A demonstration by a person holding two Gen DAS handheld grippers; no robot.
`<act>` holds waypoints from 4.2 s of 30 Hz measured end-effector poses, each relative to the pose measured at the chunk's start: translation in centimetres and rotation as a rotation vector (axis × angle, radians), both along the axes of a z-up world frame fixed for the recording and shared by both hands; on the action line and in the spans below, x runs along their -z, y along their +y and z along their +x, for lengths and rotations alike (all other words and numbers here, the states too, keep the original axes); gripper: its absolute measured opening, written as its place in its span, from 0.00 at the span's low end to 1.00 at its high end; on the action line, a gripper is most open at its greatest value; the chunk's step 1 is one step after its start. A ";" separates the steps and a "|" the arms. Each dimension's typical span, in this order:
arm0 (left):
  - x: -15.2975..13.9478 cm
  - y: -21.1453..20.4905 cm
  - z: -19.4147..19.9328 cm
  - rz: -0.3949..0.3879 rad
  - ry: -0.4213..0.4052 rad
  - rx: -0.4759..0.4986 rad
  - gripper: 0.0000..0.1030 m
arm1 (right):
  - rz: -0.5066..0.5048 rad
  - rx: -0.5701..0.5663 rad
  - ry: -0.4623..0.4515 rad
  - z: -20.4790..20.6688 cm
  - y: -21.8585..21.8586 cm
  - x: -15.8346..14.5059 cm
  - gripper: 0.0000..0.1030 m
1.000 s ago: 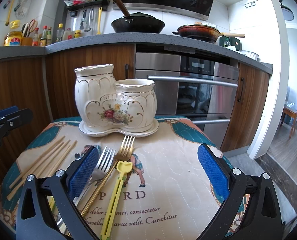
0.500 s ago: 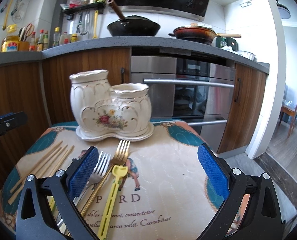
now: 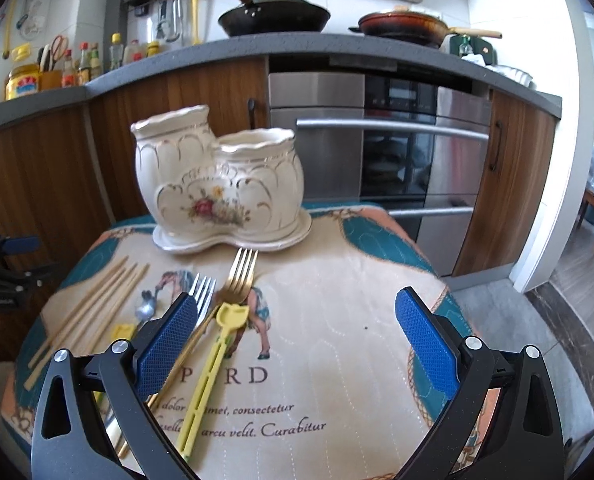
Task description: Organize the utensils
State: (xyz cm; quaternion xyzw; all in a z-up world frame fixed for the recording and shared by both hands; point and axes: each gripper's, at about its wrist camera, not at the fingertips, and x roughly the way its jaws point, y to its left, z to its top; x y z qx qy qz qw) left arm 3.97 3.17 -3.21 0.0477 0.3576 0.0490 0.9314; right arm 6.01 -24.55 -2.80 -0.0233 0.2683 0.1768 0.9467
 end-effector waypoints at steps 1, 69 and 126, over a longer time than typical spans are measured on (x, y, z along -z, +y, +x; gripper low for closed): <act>0.3 0.0 0.2 0.014 0.016 -0.004 0.95 | -0.003 -0.003 0.011 0.0 0.0 0.1 0.95; 0.0 -1.2 1.7 -0.212 0.043 0.103 0.05 | -0.108 -0.133 0.214 -0.1 3.3 2.6 0.58; -14.1 -2.3 13.4 -0.368 -0.427 0.188 0.05 | 0.226 -0.040 -0.192 15.1 5.7 -9.0 0.10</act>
